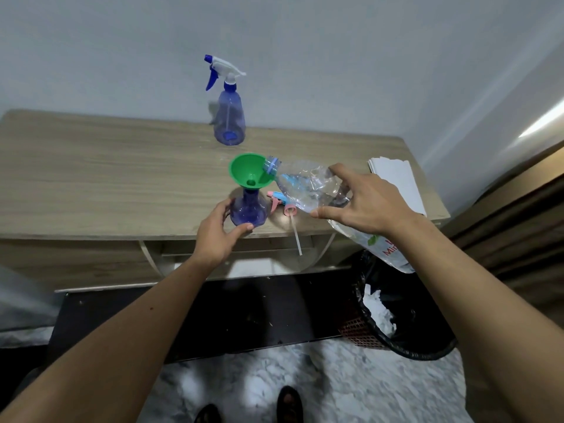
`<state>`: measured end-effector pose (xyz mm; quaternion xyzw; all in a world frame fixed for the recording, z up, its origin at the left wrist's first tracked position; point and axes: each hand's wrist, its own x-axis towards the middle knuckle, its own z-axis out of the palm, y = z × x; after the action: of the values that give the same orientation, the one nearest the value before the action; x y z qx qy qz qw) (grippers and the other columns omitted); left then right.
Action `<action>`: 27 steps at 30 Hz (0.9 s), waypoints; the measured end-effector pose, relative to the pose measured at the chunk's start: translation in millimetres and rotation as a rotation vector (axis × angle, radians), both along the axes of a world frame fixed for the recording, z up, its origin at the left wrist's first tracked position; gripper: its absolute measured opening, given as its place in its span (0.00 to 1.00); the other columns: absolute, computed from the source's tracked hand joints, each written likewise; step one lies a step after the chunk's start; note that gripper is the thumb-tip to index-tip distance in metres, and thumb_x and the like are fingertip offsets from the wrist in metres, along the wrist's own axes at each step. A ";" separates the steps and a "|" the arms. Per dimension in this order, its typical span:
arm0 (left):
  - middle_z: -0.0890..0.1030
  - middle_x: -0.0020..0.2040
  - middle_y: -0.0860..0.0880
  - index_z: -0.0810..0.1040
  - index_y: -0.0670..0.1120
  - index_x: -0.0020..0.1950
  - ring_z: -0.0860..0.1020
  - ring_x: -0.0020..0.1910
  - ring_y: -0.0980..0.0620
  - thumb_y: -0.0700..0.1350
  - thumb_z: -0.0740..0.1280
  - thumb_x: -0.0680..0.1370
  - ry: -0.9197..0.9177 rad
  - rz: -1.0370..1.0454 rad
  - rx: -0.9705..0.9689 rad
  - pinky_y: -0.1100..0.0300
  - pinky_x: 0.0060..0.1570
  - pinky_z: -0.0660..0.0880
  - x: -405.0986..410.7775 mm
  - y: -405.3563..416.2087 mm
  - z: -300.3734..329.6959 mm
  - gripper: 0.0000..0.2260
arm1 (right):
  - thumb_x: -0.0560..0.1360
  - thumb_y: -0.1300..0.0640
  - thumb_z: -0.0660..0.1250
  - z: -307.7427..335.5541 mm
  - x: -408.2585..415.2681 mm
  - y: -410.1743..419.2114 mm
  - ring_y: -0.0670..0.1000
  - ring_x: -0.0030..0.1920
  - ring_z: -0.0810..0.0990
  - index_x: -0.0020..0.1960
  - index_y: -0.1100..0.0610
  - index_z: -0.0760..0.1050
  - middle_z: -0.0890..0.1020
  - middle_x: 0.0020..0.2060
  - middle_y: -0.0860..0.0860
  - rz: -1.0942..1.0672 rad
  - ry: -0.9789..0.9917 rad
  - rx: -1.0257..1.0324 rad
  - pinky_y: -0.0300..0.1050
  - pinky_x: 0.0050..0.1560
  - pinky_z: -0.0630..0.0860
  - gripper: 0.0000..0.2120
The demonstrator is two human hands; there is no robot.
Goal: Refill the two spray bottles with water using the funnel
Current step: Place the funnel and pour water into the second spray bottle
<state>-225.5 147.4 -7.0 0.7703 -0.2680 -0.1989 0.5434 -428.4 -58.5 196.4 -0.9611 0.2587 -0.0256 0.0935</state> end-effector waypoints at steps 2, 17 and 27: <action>0.80 0.71 0.52 0.72 0.51 0.78 0.79 0.69 0.55 0.64 0.79 0.64 0.004 -0.001 -0.004 0.48 0.74 0.74 0.8 -0.3 -0.9 0.45 | 0.68 0.25 0.73 0.2 -0.6 0.8 0.56 0.52 0.82 0.69 0.40 0.68 0.83 0.49 0.46 0.000 0.009 -0.014 0.50 0.48 0.78 0.36; 0.81 0.70 0.51 0.73 0.50 0.78 0.79 0.68 0.55 0.49 0.83 0.70 -0.023 0.012 0.000 0.49 0.74 0.73 3.1 -2.9 -4.5 0.38 | 0.68 0.23 0.71 9.1 -3.4 1.5 0.56 0.58 0.81 0.71 0.40 0.68 0.84 0.52 0.46 0.013 0.060 -0.086 0.49 0.47 0.72 0.38; 0.81 0.70 0.51 0.73 0.49 0.77 0.80 0.68 0.54 0.47 0.83 0.70 -0.028 0.016 -0.008 0.49 0.74 0.73 2.0 -2.4 -4.7 0.37 | 0.67 0.23 0.71 10.2 -4.3 1.8 0.56 0.58 0.81 0.71 0.39 0.68 0.84 0.52 0.45 0.012 0.090 -0.104 0.49 0.46 0.72 0.38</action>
<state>-223.5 145.1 -11.7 0.7729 -0.2704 -0.1826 0.5442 -432.7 -56.7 206.7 -0.9664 0.2551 0.0046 0.0317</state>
